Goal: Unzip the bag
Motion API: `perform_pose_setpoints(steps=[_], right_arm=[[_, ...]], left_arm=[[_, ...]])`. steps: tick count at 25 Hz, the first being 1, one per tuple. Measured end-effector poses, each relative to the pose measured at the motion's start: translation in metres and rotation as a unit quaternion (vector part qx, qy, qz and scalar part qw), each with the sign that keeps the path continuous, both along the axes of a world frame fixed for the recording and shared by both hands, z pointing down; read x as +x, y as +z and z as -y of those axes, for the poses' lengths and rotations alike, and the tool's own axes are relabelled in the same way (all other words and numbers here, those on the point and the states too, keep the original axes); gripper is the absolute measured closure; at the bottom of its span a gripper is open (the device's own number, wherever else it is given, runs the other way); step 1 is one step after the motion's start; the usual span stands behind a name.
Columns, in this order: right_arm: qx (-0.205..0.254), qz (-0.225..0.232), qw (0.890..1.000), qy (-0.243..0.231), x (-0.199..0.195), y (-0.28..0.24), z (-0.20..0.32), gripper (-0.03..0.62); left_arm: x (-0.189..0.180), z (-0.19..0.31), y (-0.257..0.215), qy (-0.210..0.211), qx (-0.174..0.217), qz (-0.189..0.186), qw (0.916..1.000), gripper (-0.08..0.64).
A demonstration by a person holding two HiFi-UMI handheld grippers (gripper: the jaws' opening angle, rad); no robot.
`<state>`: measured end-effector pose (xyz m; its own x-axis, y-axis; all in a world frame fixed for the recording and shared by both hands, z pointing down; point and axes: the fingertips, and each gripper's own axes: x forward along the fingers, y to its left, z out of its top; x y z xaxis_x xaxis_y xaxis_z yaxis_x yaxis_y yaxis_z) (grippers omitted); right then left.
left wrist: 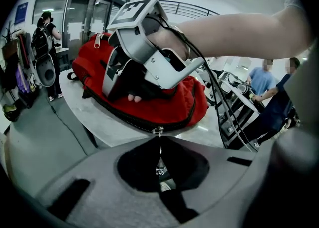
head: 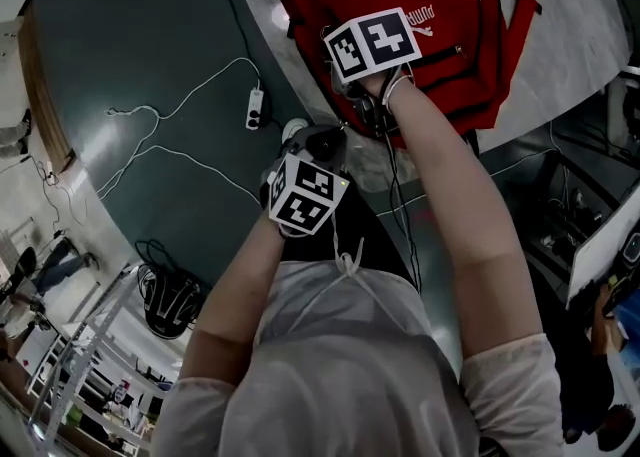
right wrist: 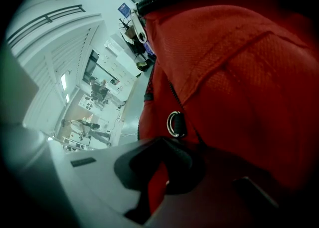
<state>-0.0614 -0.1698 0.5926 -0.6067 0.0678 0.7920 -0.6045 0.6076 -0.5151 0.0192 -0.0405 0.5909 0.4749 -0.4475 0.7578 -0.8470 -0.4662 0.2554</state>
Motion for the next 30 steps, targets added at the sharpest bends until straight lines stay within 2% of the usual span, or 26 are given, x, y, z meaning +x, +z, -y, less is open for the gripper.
perform_pose_setpoints(steps=[10, 15, 21, 24, 30], right_arm=[[0.014, 0.005, 1.0, -0.009, 0.0, -0.004, -0.001, 0.569], [0.018, 0.01, 1.0, -0.016, 0.001, -0.006, 0.0, 0.569], [0.042, 0.008, 0.999, -0.013, 0.003, -0.006, -0.002, 0.569], [0.058, 0.004, 0.998, -0.01, 0.005, -0.006, -0.002, 0.569], [0.055, 0.014, 0.998, -0.006, 0.008, -0.008, -0.006, 0.569]], left_arm=[[0.028, -0.014, -0.011, -0.011, 0.015, -0.033, 0.9993, 0.537], [0.031, -0.015, -0.012, -0.027, 0.022, -0.054, 0.9979, 0.538], [0.048, -0.018, -0.019, -0.01, 0.031, -0.055, 0.9979, 0.538], [0.049, -0.02, -0.017, -0.014, 0.028, -0.067, 0.9972, 0.537], [0.045, -0.017, -0.019, -0.033, 0.031, -0.079, 0.9958, 0.537]])
